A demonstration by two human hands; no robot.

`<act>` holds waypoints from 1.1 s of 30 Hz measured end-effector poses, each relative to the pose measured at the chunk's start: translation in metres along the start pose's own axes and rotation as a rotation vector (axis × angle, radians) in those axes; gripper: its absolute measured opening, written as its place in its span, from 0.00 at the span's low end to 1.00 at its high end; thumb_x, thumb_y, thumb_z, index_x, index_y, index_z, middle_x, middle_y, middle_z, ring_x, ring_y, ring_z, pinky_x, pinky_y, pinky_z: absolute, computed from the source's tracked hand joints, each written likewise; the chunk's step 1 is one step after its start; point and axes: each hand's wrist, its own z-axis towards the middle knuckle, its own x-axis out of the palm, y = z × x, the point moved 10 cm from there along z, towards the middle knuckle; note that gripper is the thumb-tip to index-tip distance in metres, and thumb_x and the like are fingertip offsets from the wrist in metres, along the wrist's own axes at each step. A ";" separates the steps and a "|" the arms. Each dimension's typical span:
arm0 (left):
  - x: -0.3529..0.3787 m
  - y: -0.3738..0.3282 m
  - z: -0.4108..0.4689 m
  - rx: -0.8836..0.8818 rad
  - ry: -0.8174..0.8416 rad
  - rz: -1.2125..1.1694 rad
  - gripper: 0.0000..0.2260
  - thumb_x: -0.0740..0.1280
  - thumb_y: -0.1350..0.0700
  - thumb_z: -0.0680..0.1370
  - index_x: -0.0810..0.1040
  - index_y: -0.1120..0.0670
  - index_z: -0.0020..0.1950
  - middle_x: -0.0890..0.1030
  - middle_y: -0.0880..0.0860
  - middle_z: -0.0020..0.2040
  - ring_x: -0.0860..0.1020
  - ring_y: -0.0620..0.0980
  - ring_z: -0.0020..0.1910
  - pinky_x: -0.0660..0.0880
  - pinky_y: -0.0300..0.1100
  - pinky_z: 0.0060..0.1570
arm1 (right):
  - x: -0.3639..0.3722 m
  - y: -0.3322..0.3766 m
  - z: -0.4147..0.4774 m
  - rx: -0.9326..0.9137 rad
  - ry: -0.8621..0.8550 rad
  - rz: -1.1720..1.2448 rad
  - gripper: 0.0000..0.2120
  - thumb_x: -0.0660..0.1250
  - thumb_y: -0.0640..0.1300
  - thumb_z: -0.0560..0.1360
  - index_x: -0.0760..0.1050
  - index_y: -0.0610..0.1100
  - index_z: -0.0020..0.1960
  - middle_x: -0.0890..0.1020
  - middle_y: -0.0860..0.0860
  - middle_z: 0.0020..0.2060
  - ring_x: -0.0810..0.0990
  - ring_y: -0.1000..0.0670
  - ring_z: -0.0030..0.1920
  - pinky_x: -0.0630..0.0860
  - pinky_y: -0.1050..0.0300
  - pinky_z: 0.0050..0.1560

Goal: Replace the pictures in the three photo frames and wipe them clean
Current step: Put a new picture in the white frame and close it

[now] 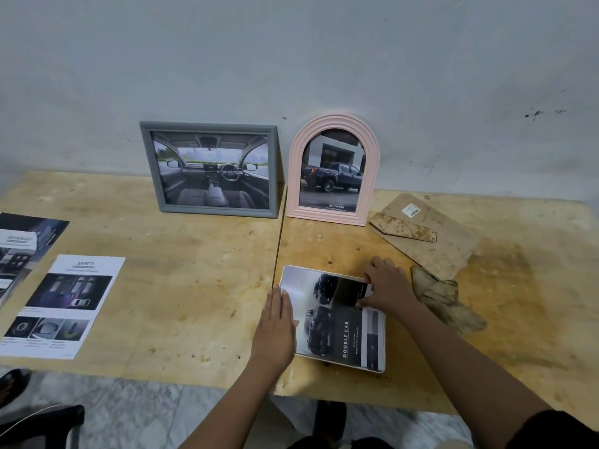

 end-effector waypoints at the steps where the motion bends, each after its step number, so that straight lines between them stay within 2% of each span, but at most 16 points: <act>1: -0.003 0.000 0.000 0.002 -0.018 -0.028 0.26 0.48 0.52 0.83 0.43 0.60 0.77 0.40 0.59 0.77 0.38 0.55 0.76 0.47 0.42 0.74 | 0.002 0.000 -0.001 0.011 0.036 0.107 0.18 0.73 0.54 0.65 0.63 0.53 0.41 0.68 0.56 0.43 0.67 0.53 0.48 0.63 0.56 0.47; 4: -0.016 -0.001 -0.001 -0.016 -0.060 -0.178 0.28 0.54 0.54 0.81 0.46 0.59 0.77 0.43 0.56 0.78 0.39 0.53 0.76 0.51 0.41 0.73 | 0.004 0.005 -0.005 0.009 0.182 0.507 0.14 0.74 0.42 0.67 0.69 0.54 0.40 0.74 0.57 0.42 0.73 0.52 0.49 0.68 0.59 0.45; 7: -0.033 0.001 0.003 -0.054 -0.093 -0.351 0.33 0.60 0.51 0.80 0.45 0.59 0.77 0.45 0.54 0.78 0.41 0.51 0.77 0.48 0.40 0.73 | -0.021 0.011 -0.008 -0.047 0.208 0.616 0.07 0.73 0.41 0.69 0.77 0.48 0.45 0.78 0.53 0.44 0.75 0.52 0.48 0.70 0.59 0.46; 9: -0.053 -0.004 0.007 -0.023 -0.168 -0.509 0.32 0.64 0.50 0.78 0.51 0.56 0.76 0.56 0.51 0.76 0.53 0.48 0.75 0.53 0.36 0.71 | -0.041 0.009 -0.010 -0.030 0.210 0.678 0.05 0.73 0.44 0.70 0.78 0.50 0.44 0.80 0.53 0.43 0.77 0.52 0.46 0.71 0.59 0.43; 11: -0.077 -0.009 0.008 -0.003 -0.240 -0.759 0.28 0.68 0.55 0.76 0.57 0.48 0.71 0.67 0.44 0.65 0.66 0.42 0.63 0.62 0.25 0.60 | -0.060 0.005 -0.013 -0.003 0.196 0.750 0.06 0.74 0.45 0.69 0.78 0.51 0.42 0.81 0.55 0.41 0.78 0.56 0.41 0.70 0.62 0.40; 12: -0.081 -0.007 0.011 -0.040 -0.237 -0.875 0.27 0.68 0.56 0.76 0.58 0.48 0.70 0.69 0.44 0.60 0.69 0.41 0.58 0.65 0.25 0.55 | -0.069 0.003 -0.013 0.000 0.176 0.777 0.06 0.74 0.45 0.68 0.78 0.51 0.43 0.81 0.55 0.40 0.78 0.56 0.40 0.70 0.62 0.40; 15: -0.082 0.013 0.021 -0.212 -0.195 -1.155 0.25 0.69 0.55 0.76 0.65 0.55 0.70 0.77 0.52 0.55 0.78 0.48 0.48 0.77 0.39 0.47 | -0.095 -0.005 -0.014 0.054 0.047 0.903 0.07 0.75 0.46 0.67 0.78 0.50 0.43 0.82 0.53 0.40 0.79 0.54 0.40 0.72 0.61 0.42; 18: -0.085 0.013 0.024 -0.164 -0.044 -1.351 0.14 0.68 0.56 0.76 0.75 0.56 0.61 0.82 0.56 0.54 0.82 0.50 0.46 0.78 0.39 0.41 | -0.116 -0.013 -0.010 0.116 -0.122 1.097 0.07 0.75 0.44 0.68 0.78 0.48 0.44 0.84 0.49 0.43 0.82 0.51 0.42 0.77 0.56 0.47; 21: -0.103 0.010 0.013 -0.079 0.048 -1.326 0.12 0.67 0.53 0.77 0.76 0.54 0.59 0.83 0.52 0.52 0.82 0.49 0.46 0.77 0.37 0.39 | -0.119 -0.009 -0.002 0.199 -0.204 1.255 0.15 0.74 0.49 0.69 0.79 0.45 0.54 0.84 0.48 0.48 0.82 0.47 0.48 0.78 0.51 0.52; 23: -0.118 0.025 0.006 -0.101 -0.030 -1.307 0.12 0.67 0.50 0.76 0.76 0.52 0.58 0.83 0.53 0.51 0.81 0.48 0.45 0.76 0.39 0.41 | -0.111 0.011 0.009 0.183 -0.153 1.409 0.19 0.72 0.48 0.71 0.76 0.44 0.60 0.84 0.47 0.50 0.83 0.45 0.50 0.78 0.48 0.54; 25: -0.134 0.050 -0.004 -0.163 -0.142 -1.342 0.13 0.68 0.48 0.74 0.76 0.51 0.57 0.83 0.54 0.52 0.80 0.51 0.47 0.76 0.45 0.45 | -0.100 0.046 0.020 0.144 -0.025 1.493 0.16 0.69 0.43 0.73 0.74 0.41 0.60 0.83 0.44 0.51 0.83 0.43 0.50 0.80 0.48 0.51; 27: -0.150 0.088 -0.022 -0.243 -0.275 -1.407 0.10 0.67 0.52 0.76 0.76 0.51 0.57 0.83 0.53 0.51 0.81 0.52 0.46 0.76 0.47 0.47 | -0.087 0.095 0.031 0.079 0.142 1.464 0.13 0.68 0.39 0.74 0.73 0.40 0.58 0.83 0.41 0.49 0.83 0.42 0.49 0.81 0.51 0.45; 30: -0.162 0.148 -0.050 -0.366 -0.400 -1.443 0.09 0.65 0.56 0.78 0.76 0.50 0.58 0.83 0.51 0.50 0.81 0.53 0.47 0.76 0.51 0.51 | -0.073 0.161 0.043 -0.019 0.257 1.369 0.11 0.67 0.34 0.74 0.74 0.36 0.56 0.84 0.40 0.48 0.84 0.43 0.46 0.81 0.55 0.41; 33: -0.169 0.205 -0.078 -0.428 -0.476 -1.459 0.10 0.64 0.56 0.78 0.75 0.47 0.59 0.83 0.50 0.50 0.81 0.51 0.46 0.76 0.46 0.46 | -0.063 0.226 0.056 -0.099 0.324 1.284 0.10 0.67 0.34 0.74 0.75 0.36 0.54 0.85 0.41 0.45 0.84 0.43 0.44 0.81 0.54 0.40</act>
